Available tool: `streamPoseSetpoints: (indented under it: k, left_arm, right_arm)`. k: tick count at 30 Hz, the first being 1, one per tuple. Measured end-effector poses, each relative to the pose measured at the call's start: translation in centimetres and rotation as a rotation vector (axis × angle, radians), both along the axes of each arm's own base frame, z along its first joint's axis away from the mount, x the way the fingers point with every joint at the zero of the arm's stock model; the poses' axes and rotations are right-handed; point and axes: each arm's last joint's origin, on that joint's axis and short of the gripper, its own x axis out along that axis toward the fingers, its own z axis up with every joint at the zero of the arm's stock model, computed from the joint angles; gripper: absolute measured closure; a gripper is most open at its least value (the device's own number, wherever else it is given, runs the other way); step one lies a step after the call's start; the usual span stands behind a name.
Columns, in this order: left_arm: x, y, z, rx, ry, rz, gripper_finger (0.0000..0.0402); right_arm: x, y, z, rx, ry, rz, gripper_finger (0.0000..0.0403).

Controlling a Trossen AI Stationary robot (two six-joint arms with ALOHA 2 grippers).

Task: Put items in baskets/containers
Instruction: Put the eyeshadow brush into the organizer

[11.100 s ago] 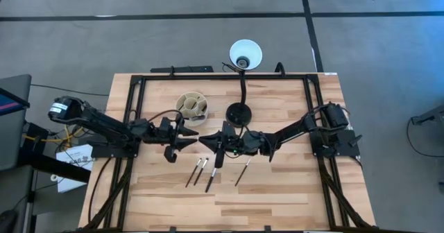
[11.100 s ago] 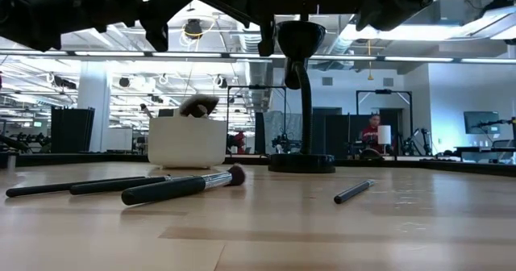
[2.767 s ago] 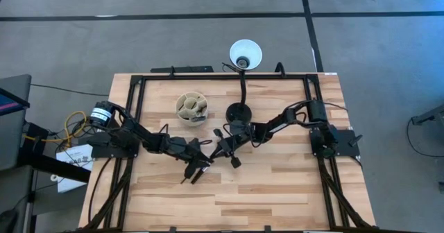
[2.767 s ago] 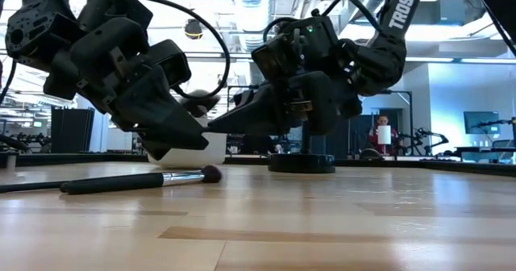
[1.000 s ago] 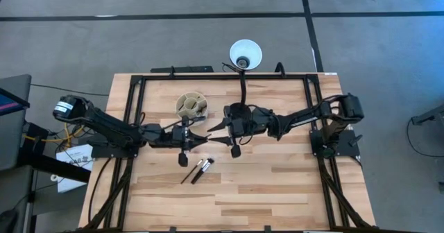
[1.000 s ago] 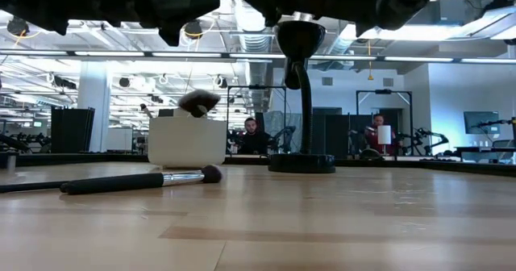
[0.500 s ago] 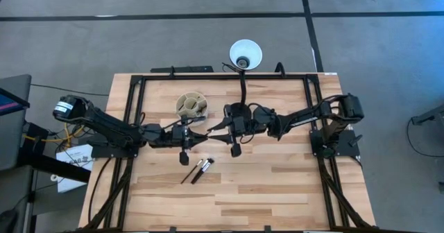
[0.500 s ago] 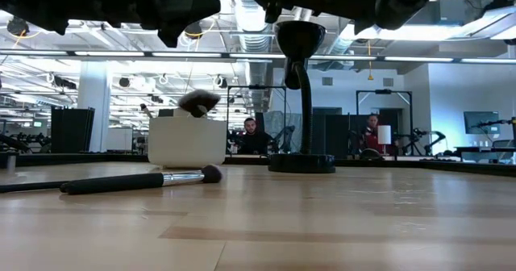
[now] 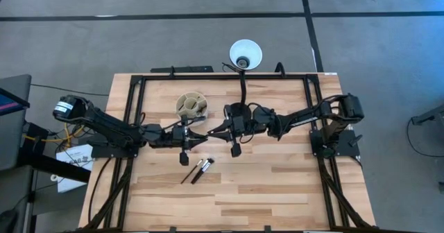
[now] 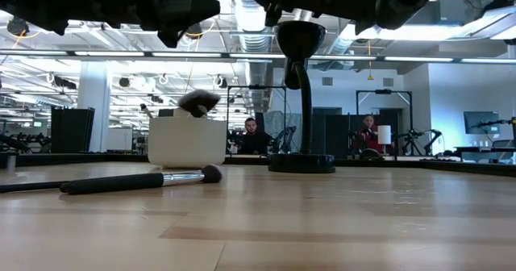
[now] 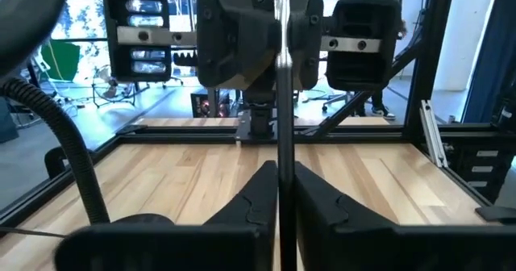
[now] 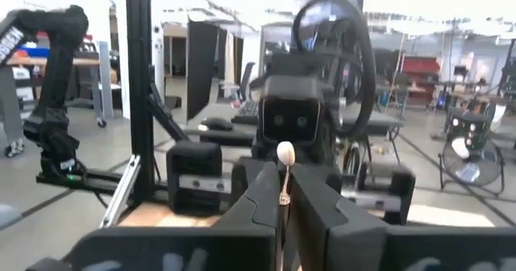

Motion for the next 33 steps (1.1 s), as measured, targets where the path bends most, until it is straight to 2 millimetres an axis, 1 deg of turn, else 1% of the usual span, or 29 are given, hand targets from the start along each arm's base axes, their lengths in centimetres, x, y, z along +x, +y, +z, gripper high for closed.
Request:
streamPoseSetpoints:
  k: [4,8,11,14,15,17,18,20,24,29,33]
  left_arm:
    - [0.0,0.0,0.0,0.002,-0.001,0.002,0.0334]
    - [0.0,0.2,0.0,0.002,0.000,0.067,0.0294]
    - [0.0,0.4,0.0,0.003,-0.001,0.117,0.0273]
    - [0.0,0.4,0.0,0.003,-0.001,0.117,0.0265]
    - [0.0,0.3,0.0,0.003,0.000,0.109,0.0265]
    - [0.0,0.3,0.0,0.002,-0.002,0.108,0.0265]
    - [0.0,0.3,0.0,0.002,-0.002,0.111,0.0266]
    - [0.0,0.3,0.0,0.002,-0.003,0.113,0.0269]
    - [0.0,0.3,0.1,0.001,-0.006,0.111,0.0276]
    - [0.0,0.3,0.1,0.000,-0.009,0.111,0.0283]
    - [0.0,0.3,0.1,-0.002,-0.009,0.111,0.0284]
  right_arm:
    - [0.0,0.3,-0.6,0.003,0.070,-0.047,0.0389]
    - [-0.4,0.6,-0.2,-0.005,0.113,-0.139,0.0398]
    - [-0.8,1.0,0.5,-0.037,0.104,-0.278,0.0395]
    - [-1.1,1.3,0.8,-0.083,0.098,-0.466,0.0395]
    - [-1.1,1.1,0.7,-0.100,0.103,-0.530,0.0397]
    - [-0.6,0.4,-0.1,-0.104,0.118,-0.632,0.0399]
    - [-0.4,-0.1,-0.9,-0.103,0.137,-0.660,0.0399]
    - [0.2,-0.9,-2.1,-0.106,0.144,-0.682,0.0396]
    - [1.4,-2.2,-3.0,-0.085,0.083,-0.715,0.0397]
    - [3.6,-3.8,-5.4,-0.072,0.130,-0.752,0.0397]
    - [5.1,-4.2,-7.3,-0.086,0.171,-0.762,0.0388]
